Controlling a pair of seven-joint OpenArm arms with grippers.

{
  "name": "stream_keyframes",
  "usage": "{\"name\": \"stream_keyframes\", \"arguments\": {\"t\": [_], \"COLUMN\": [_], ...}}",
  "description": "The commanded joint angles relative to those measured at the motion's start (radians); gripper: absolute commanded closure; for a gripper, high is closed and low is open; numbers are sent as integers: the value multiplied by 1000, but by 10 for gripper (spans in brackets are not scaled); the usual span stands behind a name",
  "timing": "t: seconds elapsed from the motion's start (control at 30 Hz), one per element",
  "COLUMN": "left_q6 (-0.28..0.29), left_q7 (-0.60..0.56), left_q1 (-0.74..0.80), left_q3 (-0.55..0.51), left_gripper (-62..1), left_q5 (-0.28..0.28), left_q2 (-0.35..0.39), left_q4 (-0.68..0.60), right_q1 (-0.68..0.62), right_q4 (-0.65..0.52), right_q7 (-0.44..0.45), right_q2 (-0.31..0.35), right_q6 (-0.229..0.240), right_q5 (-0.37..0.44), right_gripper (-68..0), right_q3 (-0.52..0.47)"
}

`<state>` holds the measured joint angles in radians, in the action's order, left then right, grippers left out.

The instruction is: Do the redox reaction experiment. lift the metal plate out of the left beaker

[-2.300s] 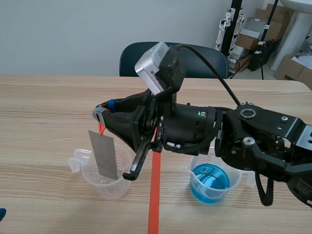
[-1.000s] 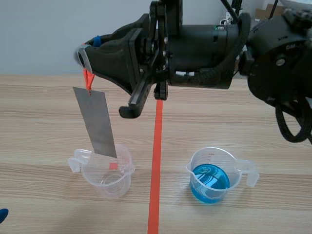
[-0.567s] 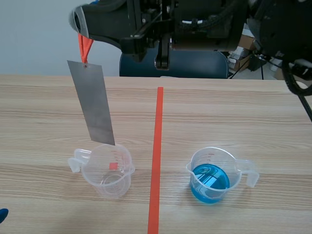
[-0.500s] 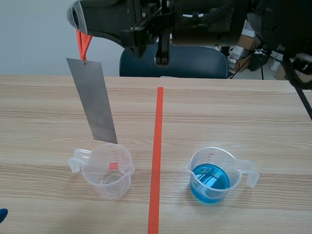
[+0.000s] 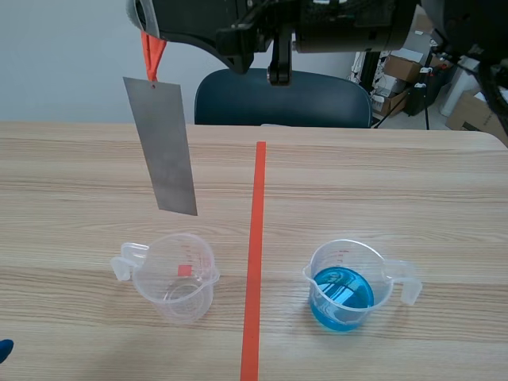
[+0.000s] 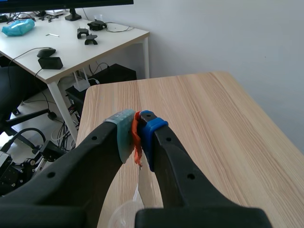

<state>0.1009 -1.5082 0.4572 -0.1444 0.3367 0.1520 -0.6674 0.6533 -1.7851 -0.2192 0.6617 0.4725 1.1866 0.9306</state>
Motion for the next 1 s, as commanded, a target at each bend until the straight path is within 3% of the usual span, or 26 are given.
{"name": "stream_keyframes", "arguments": {"t": [0.0,0.57,0.97], "left_q6": [-2,-2,-2], "left_q7": [-46,-46,-46], "left_q1": [11,11,11], "left_q3": [-3,-3,-3], "left_gripper": [-623,-623,-623], "left_q5": [-3,-3,-3], "left_q2": [-2,-2,-2], "left_q4": [-3,-3,-3], "right_q1": [20,9,9], "right_q4": [-14,-14,-14], "right_q7": [16,18,-22], "right_q2": [0,-9,-64], "right_q6": [0,0,0], "right_q5": [11,34,34], "right_gripper": [-4,-4,-4], "right_q3": [-15,-15,-15]}}
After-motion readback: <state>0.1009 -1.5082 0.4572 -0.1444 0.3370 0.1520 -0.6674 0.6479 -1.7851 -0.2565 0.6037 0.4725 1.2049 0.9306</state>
